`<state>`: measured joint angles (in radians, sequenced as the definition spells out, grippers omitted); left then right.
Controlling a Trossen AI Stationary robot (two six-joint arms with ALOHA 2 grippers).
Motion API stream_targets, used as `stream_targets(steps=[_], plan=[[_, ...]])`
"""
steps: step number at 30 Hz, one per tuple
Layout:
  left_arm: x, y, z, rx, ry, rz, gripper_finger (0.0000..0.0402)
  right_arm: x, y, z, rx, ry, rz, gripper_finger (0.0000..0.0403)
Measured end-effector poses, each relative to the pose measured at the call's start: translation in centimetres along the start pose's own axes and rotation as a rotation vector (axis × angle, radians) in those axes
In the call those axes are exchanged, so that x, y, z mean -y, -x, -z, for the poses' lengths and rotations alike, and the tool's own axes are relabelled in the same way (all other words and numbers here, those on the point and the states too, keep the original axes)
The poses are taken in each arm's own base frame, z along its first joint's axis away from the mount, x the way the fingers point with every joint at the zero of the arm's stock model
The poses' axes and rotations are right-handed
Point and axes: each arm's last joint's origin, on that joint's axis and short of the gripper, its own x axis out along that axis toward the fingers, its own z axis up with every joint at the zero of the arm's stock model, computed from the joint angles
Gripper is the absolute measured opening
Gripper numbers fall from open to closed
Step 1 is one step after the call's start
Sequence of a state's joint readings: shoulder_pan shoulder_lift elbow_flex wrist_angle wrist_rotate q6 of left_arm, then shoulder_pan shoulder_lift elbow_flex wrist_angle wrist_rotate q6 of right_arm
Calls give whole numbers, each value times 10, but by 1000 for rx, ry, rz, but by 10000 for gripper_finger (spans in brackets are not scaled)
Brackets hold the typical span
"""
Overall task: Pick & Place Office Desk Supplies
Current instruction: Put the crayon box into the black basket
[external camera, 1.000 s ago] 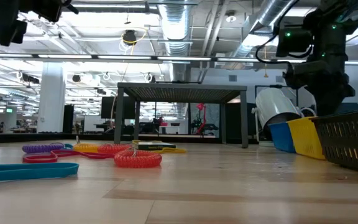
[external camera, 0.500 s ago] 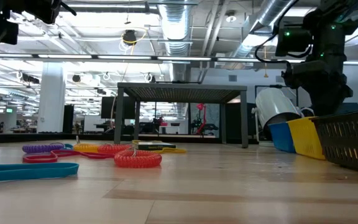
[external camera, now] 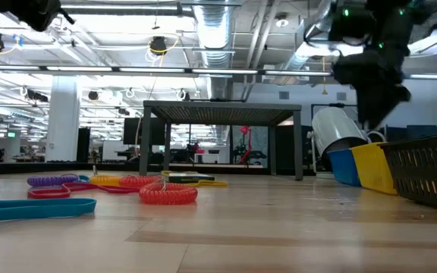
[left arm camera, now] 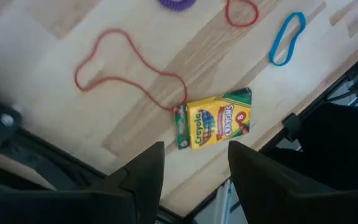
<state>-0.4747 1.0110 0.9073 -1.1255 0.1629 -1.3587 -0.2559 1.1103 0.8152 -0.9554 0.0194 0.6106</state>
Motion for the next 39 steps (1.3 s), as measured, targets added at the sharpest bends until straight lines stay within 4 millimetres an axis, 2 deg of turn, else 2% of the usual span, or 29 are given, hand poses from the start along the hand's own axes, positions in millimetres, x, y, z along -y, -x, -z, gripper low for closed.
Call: stream_targets(steps=[7, 14, 20, 28, 33, 39], plan=[[23, -29, 10, 34, 3, -63, 173, -26, 41, -15, 197, 113, -11, 158], [28, -57, 22, 131, 43, -195, 173, -40, 83, -17, 347, 238, -97, 146], [22, -90, 39, 61, 93, -201, 173, -29, 111, -5, 438, 238, -168, 145], [18, -103, 49, 36, 112, -123, 173, -6, 142, 16, 561, 211, -259, 138], [15, -115, 56, -18, 81, -42, 173, 3, 153, 25, 603, 184, -302, 133], [2, -124, 60, -68, 109, -86, 173, 6, 156, 27, 619, 167, -320, 132]])
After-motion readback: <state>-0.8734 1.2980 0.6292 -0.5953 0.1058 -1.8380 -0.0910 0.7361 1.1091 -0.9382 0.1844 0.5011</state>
